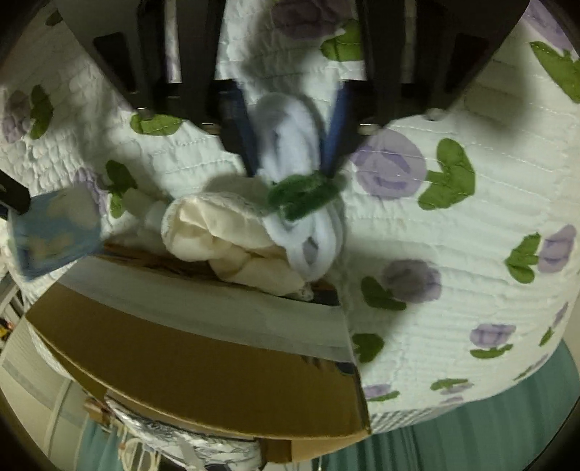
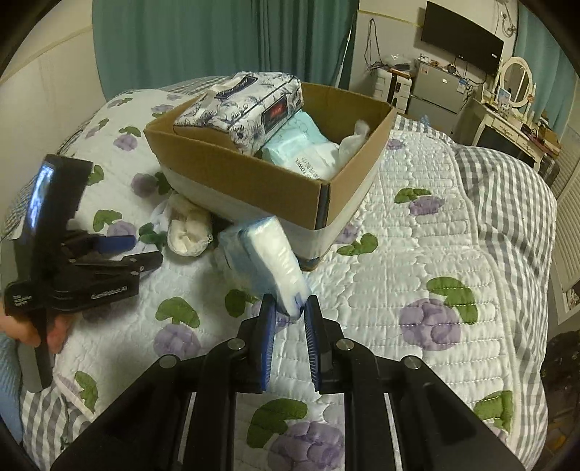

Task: Organize soft objects
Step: 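Grasp the white sock bundle tied with green wire with the left tool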

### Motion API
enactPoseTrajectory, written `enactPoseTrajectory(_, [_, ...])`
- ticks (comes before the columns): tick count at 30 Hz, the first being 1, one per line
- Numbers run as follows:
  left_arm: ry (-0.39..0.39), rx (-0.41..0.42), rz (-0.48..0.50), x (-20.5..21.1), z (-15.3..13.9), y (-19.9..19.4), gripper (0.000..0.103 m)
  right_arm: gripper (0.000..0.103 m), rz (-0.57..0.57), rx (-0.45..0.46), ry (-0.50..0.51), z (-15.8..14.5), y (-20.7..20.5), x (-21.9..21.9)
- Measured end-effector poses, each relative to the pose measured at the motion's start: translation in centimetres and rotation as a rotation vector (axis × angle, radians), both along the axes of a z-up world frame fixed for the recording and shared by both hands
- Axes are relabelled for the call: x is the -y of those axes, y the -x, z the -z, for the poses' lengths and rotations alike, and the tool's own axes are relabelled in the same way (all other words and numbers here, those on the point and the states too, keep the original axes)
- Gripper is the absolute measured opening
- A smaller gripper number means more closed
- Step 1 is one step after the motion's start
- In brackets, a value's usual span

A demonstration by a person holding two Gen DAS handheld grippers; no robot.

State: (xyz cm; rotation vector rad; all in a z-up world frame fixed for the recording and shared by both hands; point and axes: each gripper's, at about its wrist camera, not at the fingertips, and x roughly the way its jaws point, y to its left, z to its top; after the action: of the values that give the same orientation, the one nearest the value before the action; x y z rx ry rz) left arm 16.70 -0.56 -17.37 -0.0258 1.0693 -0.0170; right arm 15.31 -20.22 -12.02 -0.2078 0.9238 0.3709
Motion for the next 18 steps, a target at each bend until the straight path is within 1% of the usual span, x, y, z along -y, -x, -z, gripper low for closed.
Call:
enactPoseTrajectory(5, [0.018, 0.010, 0.008, -0.2, -1.0, 1.2, 0.023, 0.013, 0.001, 0.004, -0.004, -0.1, 0.2, 0.1])
enactPoseTrajectory(10, [0.034, 0.057, 0.020, -0.1, -3.5, 3.3, 0.022, 0.012, -0.007, 0.007, -0.021, -0.4, 0.8, 0.2])
enactPoseTrajectory(14, [0.039, 0.086, 0.034, 0.3, -5.1, 4.8, 0.022, 0.011, -0.010, 0.034, -0.037, -1.4, 1.6, 0.3])
enactPoseTrajectory(18, [0.034, 0.113, 0.046, 0.5, -6.6, 5.0, 0.022, 0.011, -0.014, 0.061, -0.039, -2.9, 2.3, 0.2])
